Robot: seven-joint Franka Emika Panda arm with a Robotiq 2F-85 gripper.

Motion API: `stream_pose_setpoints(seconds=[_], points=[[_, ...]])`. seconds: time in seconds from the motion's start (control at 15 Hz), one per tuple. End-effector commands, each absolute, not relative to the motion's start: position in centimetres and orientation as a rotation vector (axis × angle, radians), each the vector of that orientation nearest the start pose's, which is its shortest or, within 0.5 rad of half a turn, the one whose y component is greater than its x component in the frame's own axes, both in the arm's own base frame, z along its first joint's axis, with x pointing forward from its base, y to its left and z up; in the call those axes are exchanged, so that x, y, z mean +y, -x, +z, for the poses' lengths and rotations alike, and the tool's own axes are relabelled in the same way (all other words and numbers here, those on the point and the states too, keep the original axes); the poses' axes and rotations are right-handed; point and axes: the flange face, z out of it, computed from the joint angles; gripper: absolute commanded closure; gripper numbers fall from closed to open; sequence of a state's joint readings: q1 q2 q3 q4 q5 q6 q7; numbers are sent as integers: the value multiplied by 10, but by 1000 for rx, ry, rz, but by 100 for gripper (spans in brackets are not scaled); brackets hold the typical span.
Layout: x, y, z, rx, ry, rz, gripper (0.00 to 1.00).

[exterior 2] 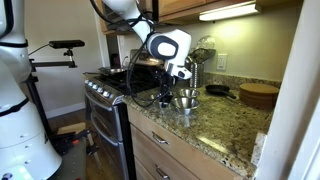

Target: Put the objects from the bowl on the left into the bowl near the center

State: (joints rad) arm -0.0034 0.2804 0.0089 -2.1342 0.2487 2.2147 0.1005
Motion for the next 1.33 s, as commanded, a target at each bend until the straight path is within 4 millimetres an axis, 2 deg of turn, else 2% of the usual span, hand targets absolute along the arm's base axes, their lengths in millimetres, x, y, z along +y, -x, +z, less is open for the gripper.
stream_pose_setpoints(seconds=[0.0,0.2,0.67,1.27], points=[[10,-554,263,398,2911,329,88],[10,-554,264,400,2911,326,93],[9,-561,278,387,2916,303,90],[7,-584,319,334,2928,206,91]])
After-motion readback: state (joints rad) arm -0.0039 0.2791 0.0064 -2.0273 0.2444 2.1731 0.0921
